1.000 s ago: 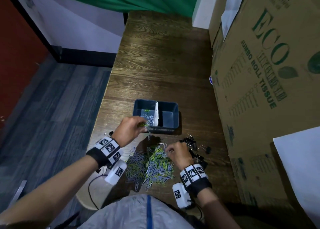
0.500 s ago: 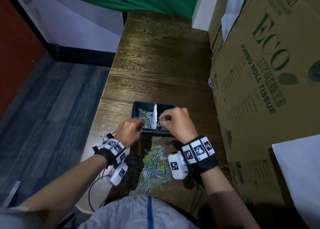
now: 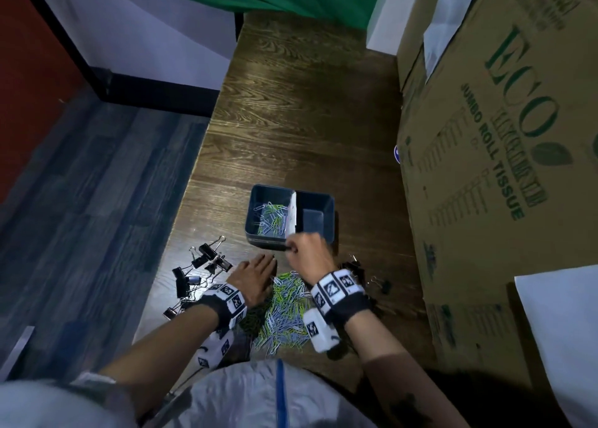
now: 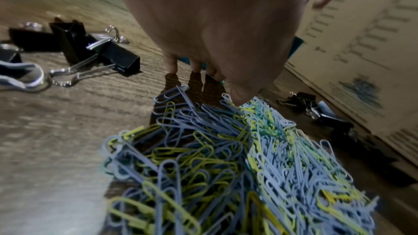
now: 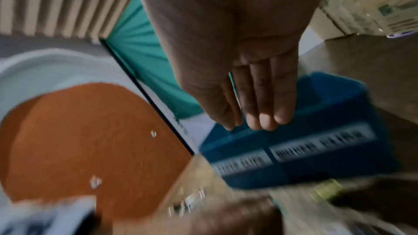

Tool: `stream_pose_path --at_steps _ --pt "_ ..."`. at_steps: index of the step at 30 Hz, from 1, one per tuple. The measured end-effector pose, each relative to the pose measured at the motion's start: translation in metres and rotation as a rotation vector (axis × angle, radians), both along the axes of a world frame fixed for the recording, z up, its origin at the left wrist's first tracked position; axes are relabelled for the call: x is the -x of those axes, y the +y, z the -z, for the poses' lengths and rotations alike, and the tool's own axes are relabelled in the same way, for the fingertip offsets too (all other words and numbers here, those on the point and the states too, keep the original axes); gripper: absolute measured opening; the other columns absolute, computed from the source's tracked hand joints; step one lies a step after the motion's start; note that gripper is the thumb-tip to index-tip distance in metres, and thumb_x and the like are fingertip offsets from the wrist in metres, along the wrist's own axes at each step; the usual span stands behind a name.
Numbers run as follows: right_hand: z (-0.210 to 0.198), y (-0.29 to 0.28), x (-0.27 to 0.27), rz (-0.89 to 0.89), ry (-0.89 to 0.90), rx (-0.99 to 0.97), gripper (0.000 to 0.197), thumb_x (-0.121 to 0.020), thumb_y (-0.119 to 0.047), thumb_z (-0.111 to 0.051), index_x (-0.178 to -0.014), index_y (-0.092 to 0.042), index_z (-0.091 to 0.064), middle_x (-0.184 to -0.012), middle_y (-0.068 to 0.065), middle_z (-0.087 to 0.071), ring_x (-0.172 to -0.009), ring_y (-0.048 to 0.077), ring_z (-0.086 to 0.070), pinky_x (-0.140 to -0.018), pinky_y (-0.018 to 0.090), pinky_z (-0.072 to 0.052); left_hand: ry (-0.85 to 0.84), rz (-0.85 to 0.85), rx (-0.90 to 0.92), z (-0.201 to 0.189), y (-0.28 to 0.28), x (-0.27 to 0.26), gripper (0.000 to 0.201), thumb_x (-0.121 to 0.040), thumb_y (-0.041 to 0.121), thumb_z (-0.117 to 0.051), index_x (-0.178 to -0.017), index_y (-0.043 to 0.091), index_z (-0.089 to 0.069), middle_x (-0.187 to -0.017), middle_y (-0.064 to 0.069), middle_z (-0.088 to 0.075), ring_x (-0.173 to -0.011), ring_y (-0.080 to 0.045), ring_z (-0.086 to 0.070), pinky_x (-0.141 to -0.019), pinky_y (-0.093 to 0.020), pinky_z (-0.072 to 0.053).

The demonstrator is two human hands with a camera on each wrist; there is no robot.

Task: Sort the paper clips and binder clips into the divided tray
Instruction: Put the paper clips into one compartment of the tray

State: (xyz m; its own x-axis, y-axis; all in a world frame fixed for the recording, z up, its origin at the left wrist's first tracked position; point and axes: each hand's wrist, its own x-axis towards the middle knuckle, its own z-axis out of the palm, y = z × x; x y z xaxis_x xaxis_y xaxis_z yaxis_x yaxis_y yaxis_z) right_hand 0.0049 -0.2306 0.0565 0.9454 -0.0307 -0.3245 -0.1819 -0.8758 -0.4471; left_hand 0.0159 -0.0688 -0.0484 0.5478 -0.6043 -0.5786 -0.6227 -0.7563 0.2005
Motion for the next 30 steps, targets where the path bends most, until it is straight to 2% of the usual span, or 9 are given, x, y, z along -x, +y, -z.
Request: stream_pose_path --at_steps 2,3,6,8,11,17,21,24,30 --pt "0.024 0.004 0.021 -0.009 0.160 0.029 0.028 -0.094 -0.004 -0.059 -0.121 -0.012 -0.065 -0.116 0.013 -0.065 -0.088 0.024 -0.067 -0.079 0.035 -0.060 0.014 0.043 0.023 0.000 0.003 0.006 0.071 -0.099 0.050 -0.026 -0.152 0.018 0.008 -0.158 -0.004 0.015 -0.147 -0.023 0.006 -0.117 -0.048 -0.006" --pt "0.034 0.004 0.029 -0.020 0.220 0.023 0.040 -0.094 -0.004 -0.060 -0.133 -0.013 -0.057 -0.131 0.015 -0.057 -0.104 0.029 -0.065 -0.091 0.039 -0.056 0.025 0.064 0.033 0.001 0.006 0.010 0.070 -0.098 0.050 -0.025 -0.152 0.018 0.007 -0.158 -0.003 0.015 -0.147 -0.023 0.006 -0.116 -0.048 -0.005" --pt "0.058 0.000 0.043 -0.106 0.247 -0.014 0.070 -0.095 -0.017 -0.062 -0.155 -0.015 -0.025 -0.161 0.010 -0.024 -0.145 0.031 -0.027 -0.117 0.044 -0.027 0.038 0.128 0.056 0.004 0.018 0.025 0.071 -0.098 0.051 -0.027 -0.151 0.019 0.007 -0.157 -0.004 0.015 -0.147 -0.023 0.005 -0.116 -0.046 -0.005" --pt "0.072 -0.002 0.047 -0.132 0.243 0.014 0.076 -0.097 -0.030 -0.058 -0.157 -0.016 -0.013 -0.166 0.006 -0.008 -0.151 0.027 -0.010 -0.120 0.045 -0.018 0.036 0.126 0.077 0.004 0.023 0.033 0.073 -0.098 0.047 -0.034 -0.152 0.018 0.006 -0.158 -0.005 0.011 -0.147 -0.023 0.001 -0.117 -0.045 -0.005" --pt "0.089 0.001 0.054 -0.160 0.258 0.096 0.072 -0.100 -0.039 -0.049 -0.157 -0.015 -0.012 -0.167 0.006 0.004 -0.153 0.024 0.000 -0.121 0.047 -0.013 0.002 0.101 0.126 0.004 0.030 0.041 0.074 -0.096 0.038 -0.045 -0.153 0.016 -0.003 -0.160 -0.007 -0.003 -0.147 -0.023 -0.007 -0.119 -0.044 -0.010" --pt "0.093 -0.003 0.078 -0.206 0.197 0.011 0.064 -0.096 -0.027 -0.061 -0.152 -0.018 -0.033 -0.160 0.005 -0.027 -0.146 0.027 -0.023 -0.118 0.043 -0.023 -0.147 -0.094 0.257 -0.002 0.051 0.054 0.063 -0.093 0.044 -0.048 -0.146 0.019 -0.027 -0.145 -0.006 -0.039 -0.127 -0.022 -0.040 -0.103 -0.038 -0.040" --pt "0.105 -0.011 0.097 -0.113 0.163 -0.064 0.061 -0.087 -0.020 -0.073 -0.140 -0.030 -0.045 -0.137 -0.007 -0.040 -0.129 0.019 -0.042 -0.112 0.043 -0.040 -0.058 -0.133 0.241 -0.004 0.051 0.055 0.070 -0.086 0.047 -0.062 -0.143 0.023 -0.030 -0.137 -0.006 -0.036 -0.119 -0.023 -0.043 -0.084 -0.038 -0.053" --pt "0.104 -0.007 0.098 -0.022 0.179 -0.071 0.055 -0.086 -0.020 -0.074 -0.134 -0.035 -0.050 -0.135 -0.008 -0.039 -0.122 0.016 -0.047 -0.105 0.036 -0.045 -0.060 -0.125 0.205 -0.001 0.036 0.054 0.070 -0.080 0.035 -0.072 -0.137 0.021 -0.035 -0.131 -0.007 -0.038 -0.114 -0.025 -0.045 -0.075 -0.040 -0.057" --pt "0.089 -0.006 0.085 0.070 0.153 -0.072 0.033 -0.084 -0.012 -0.077 -0.115 -0.017 -0.070 -0.122 0.003 -0.064 -0.103 0.022 -0.063 -0.088 0.027 -0.049 -0.057 -0.175 0.199 -0.003 0.013 0.051 0.040 -0.083 0.003 -0.063 -0.121 0.012 -0.051 -0.115 -0.010 -0.054 -0.093 -0.027 -0.059 -0.077 -0.038 -0.054"
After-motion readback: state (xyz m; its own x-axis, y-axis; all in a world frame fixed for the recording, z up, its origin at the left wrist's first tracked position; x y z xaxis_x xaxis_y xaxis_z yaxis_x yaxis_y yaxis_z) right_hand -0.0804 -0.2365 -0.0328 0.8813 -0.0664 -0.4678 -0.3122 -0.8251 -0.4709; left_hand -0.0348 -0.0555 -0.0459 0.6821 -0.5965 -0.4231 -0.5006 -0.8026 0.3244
